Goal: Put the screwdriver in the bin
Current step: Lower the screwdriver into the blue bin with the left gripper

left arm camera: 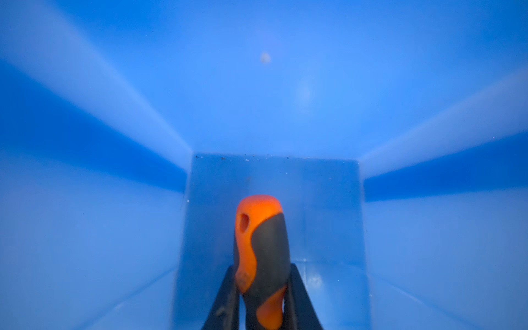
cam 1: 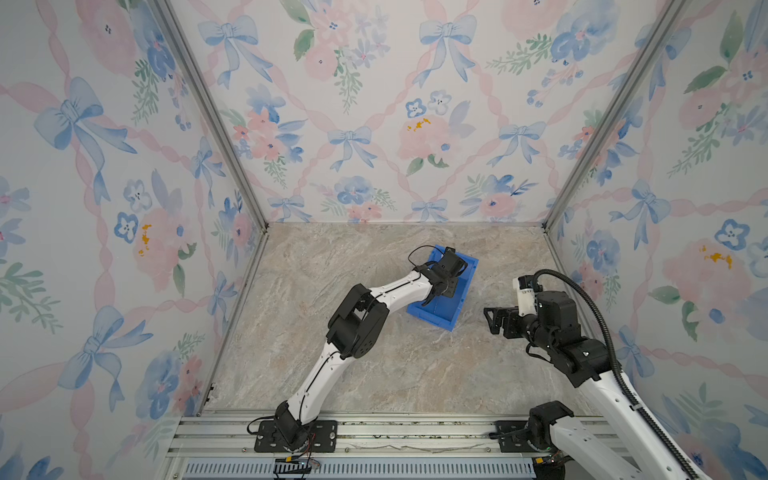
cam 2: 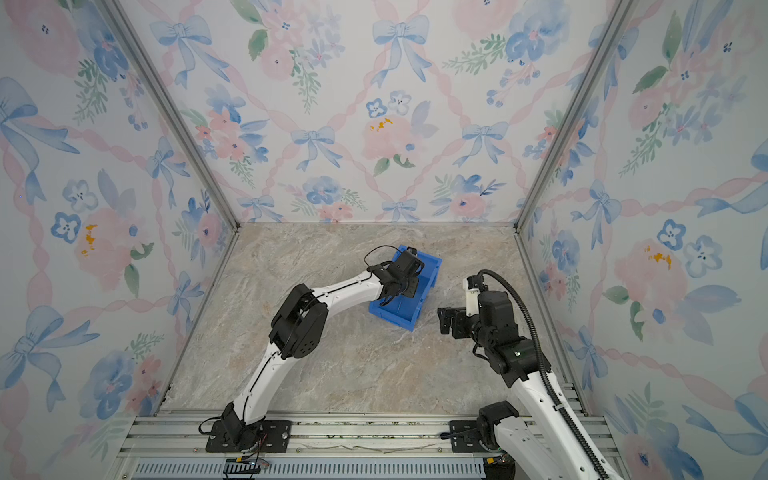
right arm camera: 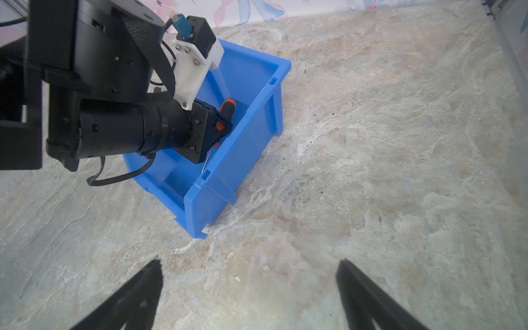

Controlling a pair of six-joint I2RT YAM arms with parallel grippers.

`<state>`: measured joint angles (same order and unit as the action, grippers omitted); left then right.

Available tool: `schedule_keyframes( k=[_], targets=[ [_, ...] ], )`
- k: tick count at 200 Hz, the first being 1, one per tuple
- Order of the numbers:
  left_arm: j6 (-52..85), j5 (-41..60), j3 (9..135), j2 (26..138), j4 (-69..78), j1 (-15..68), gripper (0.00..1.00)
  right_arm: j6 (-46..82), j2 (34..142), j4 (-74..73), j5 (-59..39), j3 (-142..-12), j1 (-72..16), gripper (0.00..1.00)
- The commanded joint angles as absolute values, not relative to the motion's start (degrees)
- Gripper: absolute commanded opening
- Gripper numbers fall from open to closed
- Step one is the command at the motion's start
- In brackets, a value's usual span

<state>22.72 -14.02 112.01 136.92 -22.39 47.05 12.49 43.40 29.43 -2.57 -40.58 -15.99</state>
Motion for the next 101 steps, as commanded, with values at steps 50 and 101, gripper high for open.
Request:
schedule_keyframes(
  k=[50,101],
  targets=[
    [23.2,-13.5,113.7,138.7,-22.1,46.6,0.11,12.7,43.7,30.5,-1.9,-40.4,-14.9,0.97],
    [23.1,-14.4,113.3,136.7,-21.9,46.4,0.28,12.4,42.9,31.1,-1.6,-40.6,-14.8,0.97]
  ],
)
